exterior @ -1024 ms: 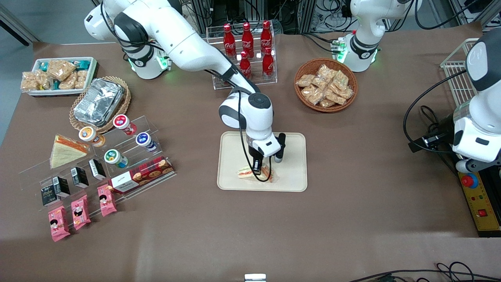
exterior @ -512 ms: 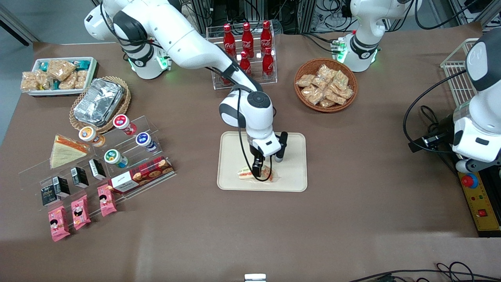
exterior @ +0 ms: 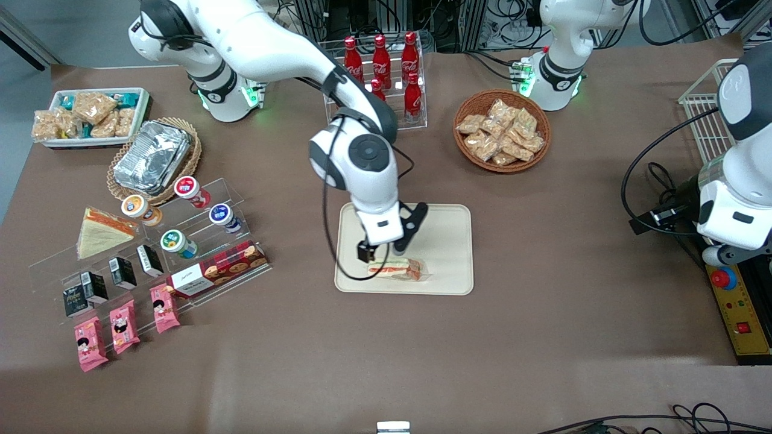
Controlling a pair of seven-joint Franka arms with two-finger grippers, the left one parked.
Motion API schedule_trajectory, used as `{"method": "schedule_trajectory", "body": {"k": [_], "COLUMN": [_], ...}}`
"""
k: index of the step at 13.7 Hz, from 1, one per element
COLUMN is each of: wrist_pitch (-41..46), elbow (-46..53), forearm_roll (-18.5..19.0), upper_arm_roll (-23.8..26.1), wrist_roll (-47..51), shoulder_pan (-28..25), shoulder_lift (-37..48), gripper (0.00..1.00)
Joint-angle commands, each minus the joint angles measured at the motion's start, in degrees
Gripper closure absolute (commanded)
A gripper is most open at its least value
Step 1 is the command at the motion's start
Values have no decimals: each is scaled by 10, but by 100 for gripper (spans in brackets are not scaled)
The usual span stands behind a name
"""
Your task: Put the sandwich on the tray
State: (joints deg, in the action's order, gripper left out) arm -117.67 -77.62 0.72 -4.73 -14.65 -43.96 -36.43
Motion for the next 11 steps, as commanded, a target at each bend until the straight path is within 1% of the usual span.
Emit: {"method": "schedule_trajectory", "body": {"k": [1, 2, 3, 4, 6, 8, 9, 11], "wrist_pitch": [72, 95, 112, 125, 153, 164, 182, 225], "elbow": [-32, -32, -32, -32, -32, -32, -32, -32], "forearm_roll": [-36, -52, -77, -97, -100, -97, -97, -99], "upper_arm_roll": [6, 5, 7, 5, 1, -6, -7, -7], "wrist_roll": [9, 12, 7, 5, 13, 13, 14, 21], "shoulder_pan": [39, 61, 89, 105, 124, 154, 172, 228], "shoulder_lift": [73, 87, 100, 112, 144, 159, 171, 196], "gripper": [1, 1, 1, 1, 1, 1, 1, 1]}}
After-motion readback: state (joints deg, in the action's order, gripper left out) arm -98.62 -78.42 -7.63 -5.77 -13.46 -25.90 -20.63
